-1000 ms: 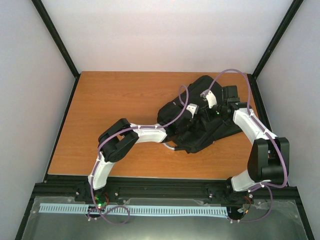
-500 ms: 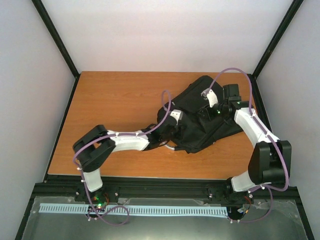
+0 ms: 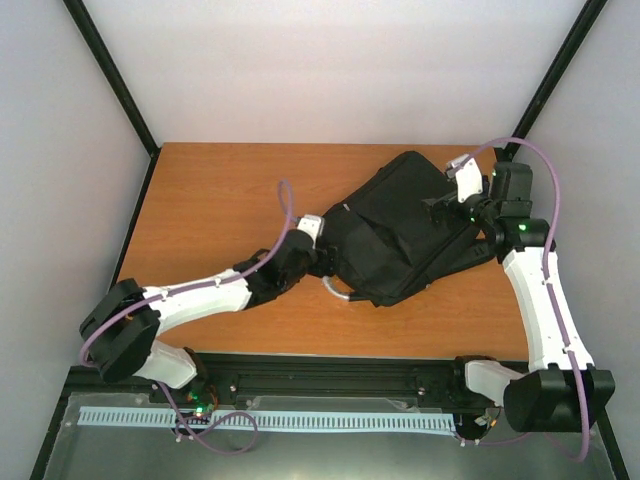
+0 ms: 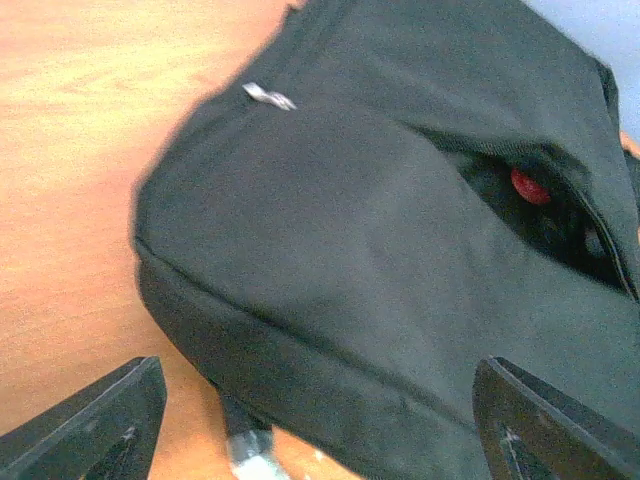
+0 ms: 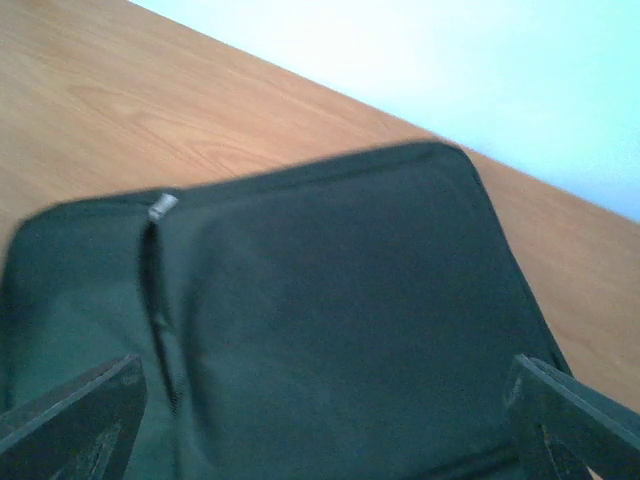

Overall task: Pack the student bag
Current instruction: Adjust the student bag at the center of the board.

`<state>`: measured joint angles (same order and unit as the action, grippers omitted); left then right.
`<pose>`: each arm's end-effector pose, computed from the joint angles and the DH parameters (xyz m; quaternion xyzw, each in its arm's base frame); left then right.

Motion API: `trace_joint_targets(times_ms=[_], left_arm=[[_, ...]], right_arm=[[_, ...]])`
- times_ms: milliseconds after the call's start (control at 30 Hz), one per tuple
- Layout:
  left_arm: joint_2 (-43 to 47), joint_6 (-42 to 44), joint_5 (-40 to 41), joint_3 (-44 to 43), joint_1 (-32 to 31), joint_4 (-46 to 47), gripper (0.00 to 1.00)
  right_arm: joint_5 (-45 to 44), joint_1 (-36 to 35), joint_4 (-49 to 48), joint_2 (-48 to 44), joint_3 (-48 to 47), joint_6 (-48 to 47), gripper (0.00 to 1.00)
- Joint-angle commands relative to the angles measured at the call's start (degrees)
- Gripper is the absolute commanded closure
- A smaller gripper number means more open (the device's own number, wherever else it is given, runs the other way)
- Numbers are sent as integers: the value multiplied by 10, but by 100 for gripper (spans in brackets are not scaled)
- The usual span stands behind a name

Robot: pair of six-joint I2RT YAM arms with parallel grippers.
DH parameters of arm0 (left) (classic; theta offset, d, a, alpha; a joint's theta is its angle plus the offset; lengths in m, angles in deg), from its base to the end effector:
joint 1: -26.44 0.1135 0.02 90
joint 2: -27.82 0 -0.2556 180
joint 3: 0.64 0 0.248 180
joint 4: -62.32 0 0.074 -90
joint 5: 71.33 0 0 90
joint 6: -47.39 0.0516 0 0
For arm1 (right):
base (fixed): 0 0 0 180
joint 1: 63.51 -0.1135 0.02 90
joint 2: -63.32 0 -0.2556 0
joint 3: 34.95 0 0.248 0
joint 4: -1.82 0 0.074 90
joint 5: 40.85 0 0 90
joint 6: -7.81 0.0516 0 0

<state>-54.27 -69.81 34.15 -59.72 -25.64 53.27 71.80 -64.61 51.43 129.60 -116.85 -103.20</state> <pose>0.2063 -0.2424 0.2041 0.1230 0.8606 -0.2154 0.4448 0.2564 0.0248 0.3463 -0.2565 0.8320 0.0912 0.4834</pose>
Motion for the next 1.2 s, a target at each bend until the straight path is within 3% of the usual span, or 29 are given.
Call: trace_joint_targets(times_ms=[0, 200, 300, 400, 567, 700, 867, 1000, 1167], left_arm=[[13, -20, -68, -33, 68, -10, 10], [-47, -107, -236, -50, 157, 68, 7], [-102, -125, -305, -74, 177, 93, 14], [-152, -140, -355, -99, 196, 94, 24], [-210, -153, -380, -120, 200, 100, 27], [-227, -161, -399, -119, 200, 113, 50], [-203, -176, -418, -83, 194, 144, 92], [-160, -182, -411, -38, 173, 147, 96], [-94, -182, -368, 28, 118, 132, 95]], right_arm=[[-50, 42, 12, 17, 34, 8, 0], [6, 58, 49, 52, 81, -38, 1], [45, 56, 50, 68, 105, -56, 14], [26, 56, 30, 92, 115, -53, 20], [16, 56, 31, 165, 102, -59, 28], [20, 51, 42, 219, 84, -62, 35], [-35, 32, 29, 262, 68, -61, 39], [-111, 11, 2, 293, 55, -53, 42], [-142, -11, -3, 357, 6, -49, 50]])
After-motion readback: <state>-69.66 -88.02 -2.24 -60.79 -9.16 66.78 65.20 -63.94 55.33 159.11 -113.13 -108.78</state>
